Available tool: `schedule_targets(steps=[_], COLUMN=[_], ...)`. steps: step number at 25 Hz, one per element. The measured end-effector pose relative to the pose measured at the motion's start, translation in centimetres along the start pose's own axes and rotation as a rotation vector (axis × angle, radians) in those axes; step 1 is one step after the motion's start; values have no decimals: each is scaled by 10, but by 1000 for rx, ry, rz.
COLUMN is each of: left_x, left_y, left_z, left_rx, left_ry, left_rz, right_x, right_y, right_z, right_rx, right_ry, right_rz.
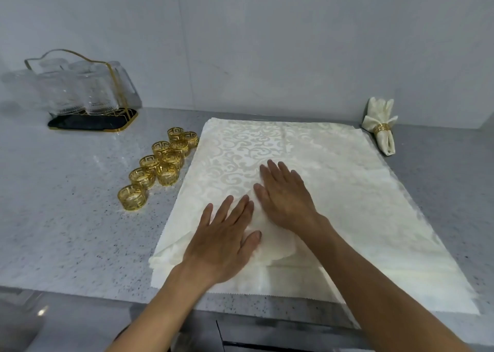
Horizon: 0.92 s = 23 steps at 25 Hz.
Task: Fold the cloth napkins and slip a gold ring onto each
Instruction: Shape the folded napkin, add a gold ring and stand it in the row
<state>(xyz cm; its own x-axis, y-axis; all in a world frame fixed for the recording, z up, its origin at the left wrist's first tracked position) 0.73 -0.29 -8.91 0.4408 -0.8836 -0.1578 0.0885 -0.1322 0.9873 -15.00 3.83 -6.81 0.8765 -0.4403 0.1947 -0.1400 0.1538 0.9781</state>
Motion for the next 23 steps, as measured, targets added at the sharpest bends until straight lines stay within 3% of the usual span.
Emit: schedule_targets(steps=[1,5,8,10,14,16,18,21,23], left_x=[0,0,1,0,-2,-3,-3,-4,-4], left_y=[-1,-2,-2,-2,2,3,4,4,4], left_z=[1,2,2,2,-1,-1,-2,-1,-1], left_rx=[-2,-2,33,47,42,44,42,66,52], left_ry=[-3,5,2,6,18,21,21,28,16], left_rz=[10,32,36,47,31,17,21,25,28], right_x=[-8,-19,-54,-110,-211,-241,-257,-251,-234], right_y=[5,-7,20,49,80,86,88,90,94], right_z=[4,6,8,8,-9,-17,-21,-33,-48], right_rx=[-45,79,-105,-171,200,274,240,68,-114], right_ry=[-19,-18,1,-115,-449,-556,-578,-549,-514], right_rz=[3,10,98,-17,-330,-211,18,326,396])
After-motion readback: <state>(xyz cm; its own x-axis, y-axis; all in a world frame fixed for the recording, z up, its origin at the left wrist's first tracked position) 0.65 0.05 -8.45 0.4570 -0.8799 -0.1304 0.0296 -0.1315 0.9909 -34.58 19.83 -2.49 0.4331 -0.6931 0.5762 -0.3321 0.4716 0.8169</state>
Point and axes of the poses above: each hand's wrist, its own z-axis towards the middle knuckle, its own y-axis out of the back of the hand, x = y × z, the point moved 5 cm from there along z, towards the middle knuckle
